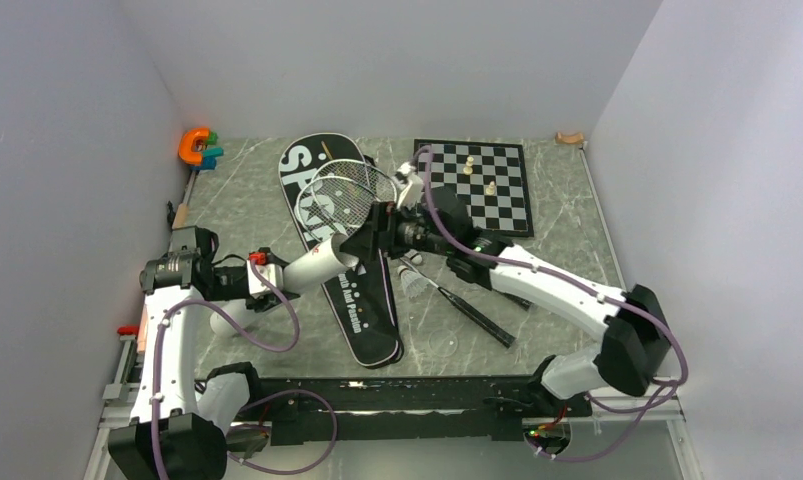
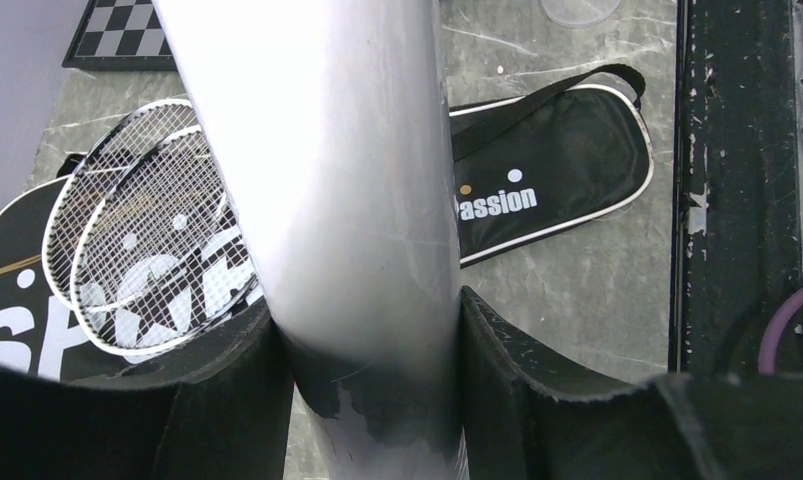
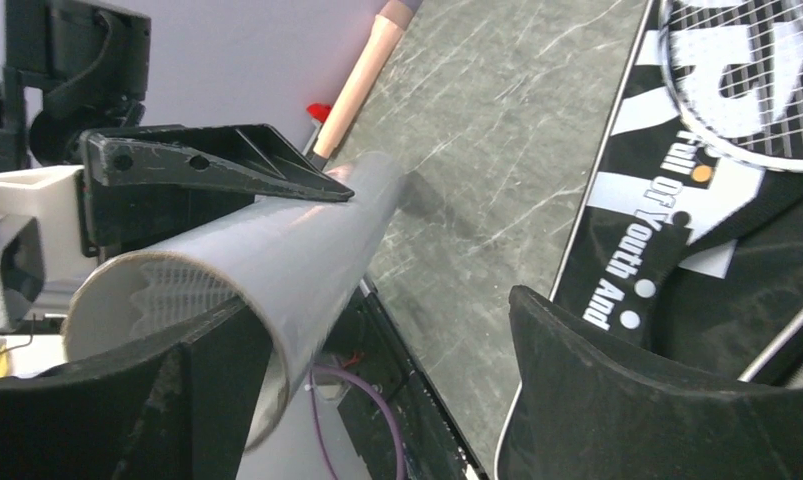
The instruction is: Pack up the badminton gear
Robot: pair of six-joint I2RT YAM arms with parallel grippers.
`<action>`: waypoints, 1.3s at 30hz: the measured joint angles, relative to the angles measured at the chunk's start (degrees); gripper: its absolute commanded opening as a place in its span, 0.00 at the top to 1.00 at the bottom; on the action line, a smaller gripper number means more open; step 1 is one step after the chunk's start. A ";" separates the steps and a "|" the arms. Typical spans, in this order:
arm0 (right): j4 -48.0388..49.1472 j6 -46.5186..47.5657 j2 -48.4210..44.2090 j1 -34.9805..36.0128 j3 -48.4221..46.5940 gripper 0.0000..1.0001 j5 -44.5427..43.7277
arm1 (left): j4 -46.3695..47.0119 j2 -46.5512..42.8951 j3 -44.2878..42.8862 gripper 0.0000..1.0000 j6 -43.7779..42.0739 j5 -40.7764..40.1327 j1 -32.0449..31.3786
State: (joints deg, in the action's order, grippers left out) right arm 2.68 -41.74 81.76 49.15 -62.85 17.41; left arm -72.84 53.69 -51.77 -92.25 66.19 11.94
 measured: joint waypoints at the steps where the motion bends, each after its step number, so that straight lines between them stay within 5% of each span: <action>1: -0.28 -0.09 -1.25 -0.85 0.48 0.05 0.07 | 0.28 0.00 0.13 0.63 0.11 0.00 -0.02; 9: -5.16 0.33 -13.03 -10.01 2.60 0.02 -2.51 | 5.18 -0.37 4.98 0.59 1.22 -1.42 -0.04; 18: -18.08 4.13 -3.80 -10.23 6.25 0.03 -16.94 | 8.20 -0.59 7.45 0.59 0.94 -4.39 -0.09; 27: -16.98 5.03 -7.28 -8.41 23.41 0.07 -19.76 | 8.83 -0.57 8.61 0.59 0.42 -6.05 -0.11; 39: -8.79 10.86 -3.69 -2.99 25.07 0.16 -28.33 | 8.81 -0.57 8.61 0.59 0.52 -6.01 -0.11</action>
State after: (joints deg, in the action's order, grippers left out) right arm -6.11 -30.87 78.06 46.15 -37.78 -10.92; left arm -64.03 53.12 -43.16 -91.72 60.18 11.84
